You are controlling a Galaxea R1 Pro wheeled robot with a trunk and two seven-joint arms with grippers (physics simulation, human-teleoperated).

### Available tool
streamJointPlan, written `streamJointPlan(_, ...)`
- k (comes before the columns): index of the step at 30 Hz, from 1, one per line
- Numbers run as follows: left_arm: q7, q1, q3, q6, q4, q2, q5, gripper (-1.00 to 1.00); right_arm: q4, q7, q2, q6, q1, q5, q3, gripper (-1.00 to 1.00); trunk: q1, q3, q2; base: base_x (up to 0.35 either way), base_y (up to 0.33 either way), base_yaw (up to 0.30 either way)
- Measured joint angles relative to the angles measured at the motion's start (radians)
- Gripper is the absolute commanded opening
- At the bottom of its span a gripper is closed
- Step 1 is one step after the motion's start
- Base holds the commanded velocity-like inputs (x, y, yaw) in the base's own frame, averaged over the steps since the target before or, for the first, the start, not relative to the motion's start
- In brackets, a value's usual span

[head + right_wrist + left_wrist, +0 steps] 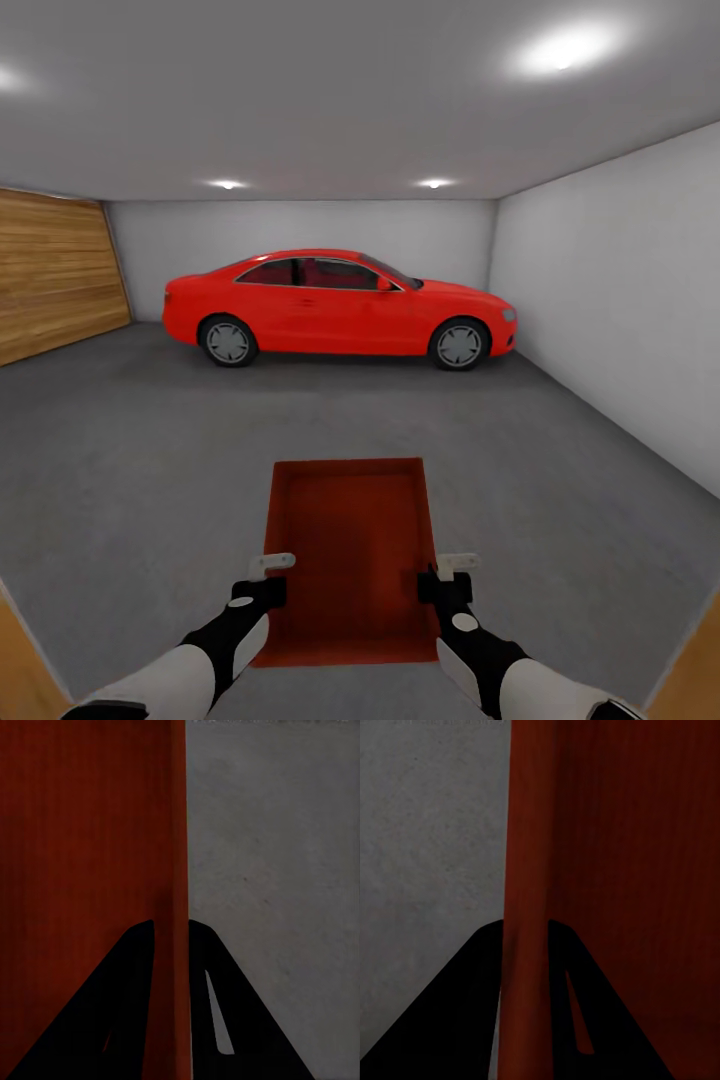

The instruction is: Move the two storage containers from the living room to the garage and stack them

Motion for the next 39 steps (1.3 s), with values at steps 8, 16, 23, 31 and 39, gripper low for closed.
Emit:
streamJointPlan(8, 0.001, 0.0, -0.001, 0.001, 0.0, 0.0, 0.0, -1.0, 0.0, 0.0, 0.0, 0.0, 0.0, -0.001, 0.0, -1.0, 0.0, 0.0, 0.0, 0.321, 0.0, 0.0)
streamJointPlan(16, 0.001, -0.001, 0.001, 0.003, -0.001, -0.001, -0.003, -1.0, 0.0, 0.0, -0.001, 0.0, 0.0, -0.003, 0.001, -1.0, 0.0, 0.0, 0.0, 0.321, 0.0, 0.0)
streamJointPlan(23, 0.002, 0.0, 0.001, 0.004, -0.001, -0.001, -0.003, -1.0, 0.001, 0.003, -0.001, 0.0, 0.0, -0.007, 0.003, -1.0, 0.0, 0.0, 0.0, 0.321, 0.0, 0.0)
streamJointPlan(31, 0.001, 0.0, 0.0, 0.004, -0.001, -0.001, -0.003, -1.0, 0.001, 0.002, -0.001, 0.0, 0.0, -0.007, 0.003, -1.0, 0.0, 0.0, 0.0, 0.321, 0.0, 0.0)
streamJointPlan(39, 0.001, 0.0, 0.0, 0.005, -0.001, 0.0, -0.002, -1.0, 0.001, 0.001, 0.0, 0.0, 0.0, -0.008, 0.004, -1.0, 0.0, 0.0, 0.0, 0.321, 0.0, 0.0)
